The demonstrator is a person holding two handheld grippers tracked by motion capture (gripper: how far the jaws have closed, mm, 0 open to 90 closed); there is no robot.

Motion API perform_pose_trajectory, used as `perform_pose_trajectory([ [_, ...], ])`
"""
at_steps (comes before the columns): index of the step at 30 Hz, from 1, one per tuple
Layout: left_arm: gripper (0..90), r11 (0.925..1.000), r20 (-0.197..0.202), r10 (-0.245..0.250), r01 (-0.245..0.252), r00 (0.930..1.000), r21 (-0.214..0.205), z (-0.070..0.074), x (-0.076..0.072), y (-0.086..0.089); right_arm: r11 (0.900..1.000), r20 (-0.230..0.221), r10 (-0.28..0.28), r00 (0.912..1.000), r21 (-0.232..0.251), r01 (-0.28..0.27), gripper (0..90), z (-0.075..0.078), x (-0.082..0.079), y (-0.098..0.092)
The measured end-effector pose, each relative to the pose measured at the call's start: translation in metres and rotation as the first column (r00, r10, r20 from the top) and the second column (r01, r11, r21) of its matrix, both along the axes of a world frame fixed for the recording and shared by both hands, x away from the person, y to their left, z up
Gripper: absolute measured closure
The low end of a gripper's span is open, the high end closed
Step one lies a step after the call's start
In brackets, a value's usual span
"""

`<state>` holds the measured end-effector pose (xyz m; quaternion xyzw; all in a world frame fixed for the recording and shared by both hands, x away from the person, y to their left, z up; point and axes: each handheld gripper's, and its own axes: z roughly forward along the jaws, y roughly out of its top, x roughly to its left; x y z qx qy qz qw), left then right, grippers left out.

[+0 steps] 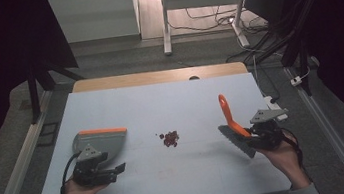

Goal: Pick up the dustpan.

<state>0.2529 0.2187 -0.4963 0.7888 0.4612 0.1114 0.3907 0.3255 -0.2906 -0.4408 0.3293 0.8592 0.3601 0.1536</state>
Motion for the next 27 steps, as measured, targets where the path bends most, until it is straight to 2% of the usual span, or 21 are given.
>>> perform_pose_trajectory([
  [18, 19.7, 1.0000, -0.011, -0.009, 0.009, 0.9999, -0.001, 0.002, 0.001, -0.001, 1.0000, 0.016, 0.007, 0.9999, -0.003, -0.007, 70.7, 0.001, -0.002, 0.003],
  [27, 19.8, 0.9999, 0.001, -0.010, 0.010, 0.9999, 0.008, 0.011, -0.002, -0.002, 1.0000, 0.021, 0.006, 0.9998, -0.004, -0.006, 70.7, 0.001, -0.002, 0.003],
])
